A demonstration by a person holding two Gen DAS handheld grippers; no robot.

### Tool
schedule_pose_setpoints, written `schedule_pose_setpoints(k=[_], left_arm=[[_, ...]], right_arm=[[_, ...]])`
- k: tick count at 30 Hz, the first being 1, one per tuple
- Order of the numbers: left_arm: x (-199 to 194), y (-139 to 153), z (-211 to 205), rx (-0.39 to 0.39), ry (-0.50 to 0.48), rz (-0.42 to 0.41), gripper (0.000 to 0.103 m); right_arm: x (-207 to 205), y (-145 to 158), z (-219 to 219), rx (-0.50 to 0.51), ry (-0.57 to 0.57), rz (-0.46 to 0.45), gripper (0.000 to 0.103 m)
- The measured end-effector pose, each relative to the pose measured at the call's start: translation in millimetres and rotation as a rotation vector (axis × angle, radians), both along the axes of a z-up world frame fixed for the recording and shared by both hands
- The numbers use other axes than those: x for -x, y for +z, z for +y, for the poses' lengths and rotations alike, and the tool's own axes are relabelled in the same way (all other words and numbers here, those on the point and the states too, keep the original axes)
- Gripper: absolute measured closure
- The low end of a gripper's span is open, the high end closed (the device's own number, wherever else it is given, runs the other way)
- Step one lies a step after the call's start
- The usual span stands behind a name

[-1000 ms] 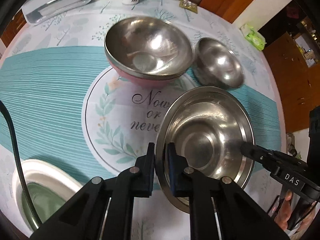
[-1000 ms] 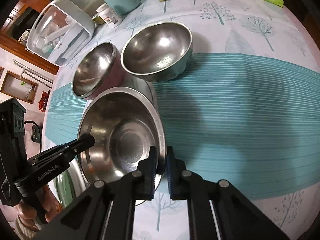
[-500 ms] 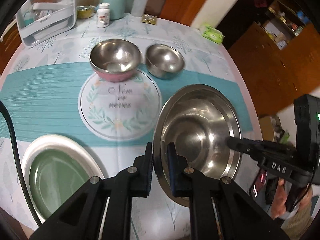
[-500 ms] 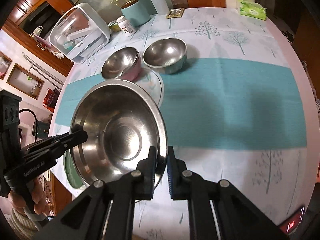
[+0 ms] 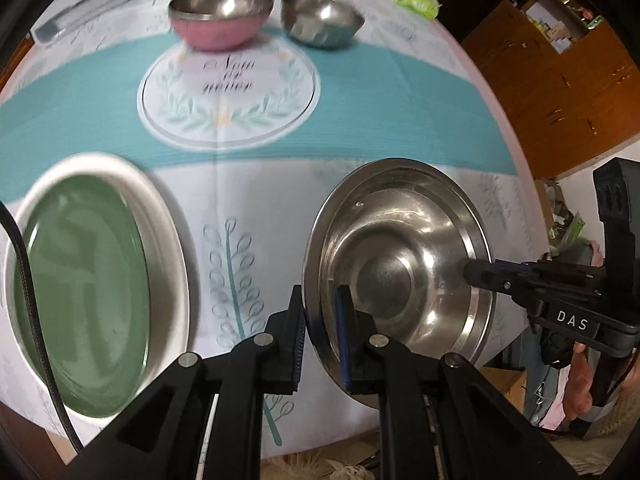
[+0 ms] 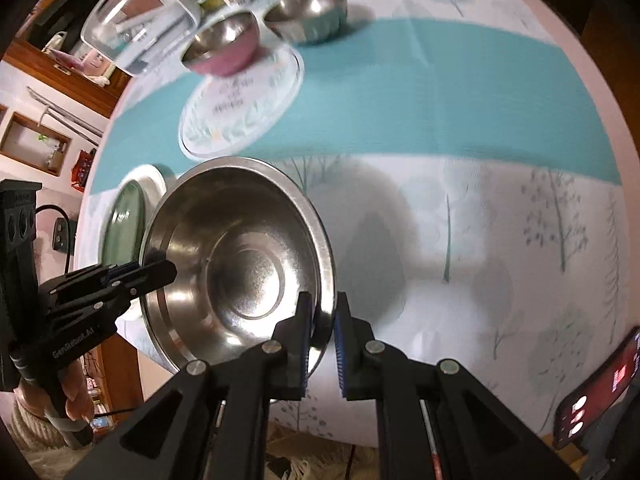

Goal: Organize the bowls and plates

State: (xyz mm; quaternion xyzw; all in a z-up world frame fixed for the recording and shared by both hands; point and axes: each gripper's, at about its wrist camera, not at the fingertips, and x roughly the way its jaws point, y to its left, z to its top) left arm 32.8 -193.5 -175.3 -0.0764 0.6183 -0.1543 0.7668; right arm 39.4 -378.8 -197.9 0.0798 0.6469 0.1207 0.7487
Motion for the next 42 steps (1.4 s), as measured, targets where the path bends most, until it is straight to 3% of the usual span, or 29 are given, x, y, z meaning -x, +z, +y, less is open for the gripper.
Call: schedule_pose_setpoints(k=[8,14,17,20,21,22,34,42], left_arm=[[5,-16,-1,-0.028,0.003,0.018,0.089],[4,-19,-3,-0.019,0.010,0.025,0.081],[6,-19,-2,-0.021,0.012,0.017,0.073],[7,-13,-1,-0.018,0.022,-0.008,0.059],[8,-11,0,-0.021,0.028,-0.016,0.049],[8,-8,1,-0.026,0.037,-0.027,0.044],[12,5,7,-0.031,0.078,-0.053,0.034],[15,44,19,-0.062,0.139,-0.111,0.031]], right_arm=[[4,-15,5,0.028,0.012,0.007,0.092],[3,-21,11,0.042,0.027,0.009,0.089],[4,-21,12,0.048,0.032,0.009,0.087],[5,-17,11,0.033,0.026,-0.007,0.072],[5,-15,10,0.034,0.024,-0.018,0.067],[6,-13,10,0.035,0.023,-0.023,0.066],[9,-6,7,0.029,0.028,-0.044,0.066],[3,16,1,0.012,0.044,-0.114,0.066]])
